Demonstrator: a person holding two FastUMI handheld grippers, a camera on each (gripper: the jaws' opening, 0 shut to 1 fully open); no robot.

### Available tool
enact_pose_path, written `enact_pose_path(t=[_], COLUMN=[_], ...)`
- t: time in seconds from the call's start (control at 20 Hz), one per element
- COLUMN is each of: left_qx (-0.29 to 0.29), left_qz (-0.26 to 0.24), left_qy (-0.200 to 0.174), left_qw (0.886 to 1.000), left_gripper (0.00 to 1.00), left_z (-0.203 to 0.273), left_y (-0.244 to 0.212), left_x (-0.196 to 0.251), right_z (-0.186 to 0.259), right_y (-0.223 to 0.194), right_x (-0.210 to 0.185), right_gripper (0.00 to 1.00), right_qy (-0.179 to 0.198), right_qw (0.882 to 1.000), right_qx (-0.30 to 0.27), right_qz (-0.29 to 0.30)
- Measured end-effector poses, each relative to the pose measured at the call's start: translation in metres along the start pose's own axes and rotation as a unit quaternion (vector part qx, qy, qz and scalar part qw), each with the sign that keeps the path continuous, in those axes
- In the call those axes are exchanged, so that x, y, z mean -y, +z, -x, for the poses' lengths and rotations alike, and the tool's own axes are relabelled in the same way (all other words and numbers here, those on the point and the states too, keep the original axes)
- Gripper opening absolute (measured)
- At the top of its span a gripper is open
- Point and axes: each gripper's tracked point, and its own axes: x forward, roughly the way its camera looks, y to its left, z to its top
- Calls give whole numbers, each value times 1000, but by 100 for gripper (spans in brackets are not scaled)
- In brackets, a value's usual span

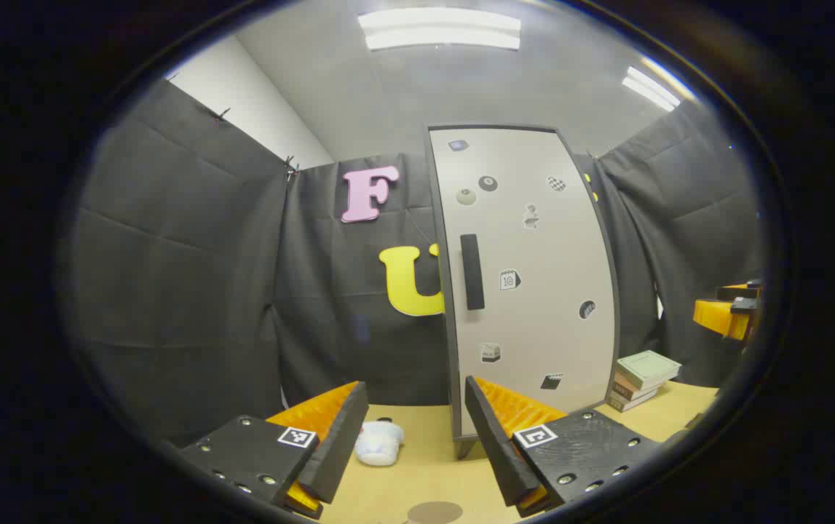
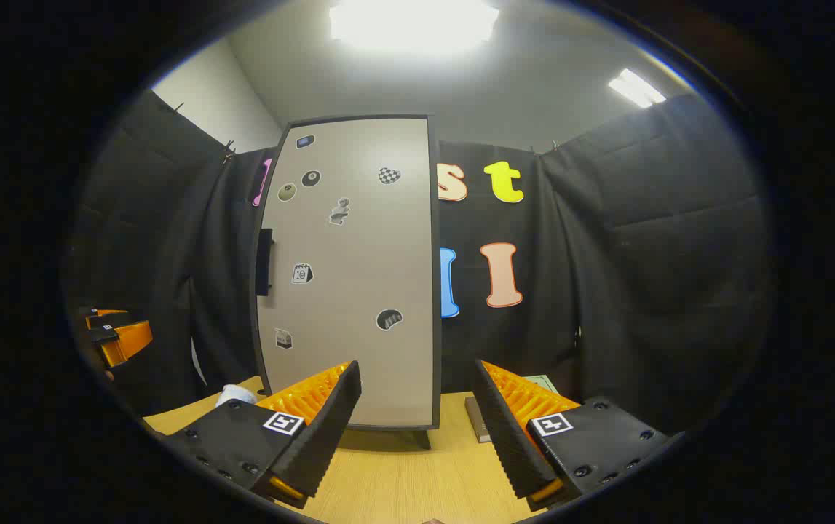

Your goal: Open the cabinet door with the right hand, grasp the bottle in the cabinet with the left hand and place it on the coaster, then close the cabinet door with the right hand.

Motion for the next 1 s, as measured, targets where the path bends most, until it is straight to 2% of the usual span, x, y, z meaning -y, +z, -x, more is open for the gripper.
enact_pose_path(t=[1.0], left_qx=[7], left_qz=[-5], left_qy=[2], left_qw=[1000], left_gripper=[83], left_z=[3], left_y=[9], left_x=[28], right_z=[-4], right_y=[-4], right_x=[36], right_gripper=[97], right_qy=[-6], right_qw=[1000], right_qx=[-2], right_qz=[-8])
